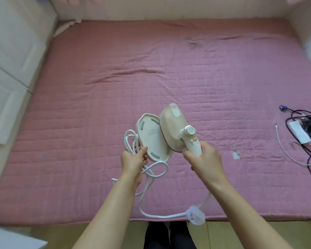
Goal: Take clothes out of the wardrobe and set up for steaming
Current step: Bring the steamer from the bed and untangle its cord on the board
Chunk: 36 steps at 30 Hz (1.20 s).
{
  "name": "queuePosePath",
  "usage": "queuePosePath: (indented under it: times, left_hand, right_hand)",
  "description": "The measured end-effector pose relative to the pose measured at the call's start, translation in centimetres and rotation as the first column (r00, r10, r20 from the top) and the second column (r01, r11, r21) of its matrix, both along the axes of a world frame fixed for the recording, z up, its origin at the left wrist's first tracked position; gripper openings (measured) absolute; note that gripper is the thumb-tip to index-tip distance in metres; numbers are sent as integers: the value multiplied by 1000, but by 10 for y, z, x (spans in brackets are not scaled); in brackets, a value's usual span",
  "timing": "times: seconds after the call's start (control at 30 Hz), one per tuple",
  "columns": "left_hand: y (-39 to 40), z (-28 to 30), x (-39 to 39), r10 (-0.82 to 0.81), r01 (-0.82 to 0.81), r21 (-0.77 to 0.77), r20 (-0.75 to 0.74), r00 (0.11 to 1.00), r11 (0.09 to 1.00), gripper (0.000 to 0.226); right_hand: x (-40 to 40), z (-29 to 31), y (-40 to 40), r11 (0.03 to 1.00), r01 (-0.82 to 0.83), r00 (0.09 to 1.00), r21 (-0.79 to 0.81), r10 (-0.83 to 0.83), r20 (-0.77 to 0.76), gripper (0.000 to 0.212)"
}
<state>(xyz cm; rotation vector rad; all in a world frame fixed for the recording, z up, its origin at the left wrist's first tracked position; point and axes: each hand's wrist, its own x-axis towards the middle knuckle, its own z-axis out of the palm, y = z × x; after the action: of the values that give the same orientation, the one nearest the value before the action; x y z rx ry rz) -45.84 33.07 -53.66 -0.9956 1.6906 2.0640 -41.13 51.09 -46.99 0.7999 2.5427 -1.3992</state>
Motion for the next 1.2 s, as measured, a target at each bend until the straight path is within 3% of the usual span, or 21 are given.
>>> queuePosePath:
  times: [0.27, 0.6, 0.93, 1.2]
  left_hand:
    - [-58, 52, 67, 250, -243, 103, -58, 967, 964, 11]
    - [-64, 87, 182, 612, -608, 94, -8, 791, 788, 14]
    - [-26, 110, 318, 894, -889, 125, 22, 447, 441, 18]
    - [-26, 121, 408, 988, -982, 125, 36, 147, 142, 18]
  right_hand:
    - [11, 50, -39, 948, -291, 947, 132, 305, -101, 14]
    - [53, 77, -54, 780, -608, 773, 149, 624, -114, 17]
    - [119, 78, -44, 473, -875, 468, 100, 881, -75, 20]
    - [175, 73, -85, 235, -971, 233, 55, 972, -37, 19]
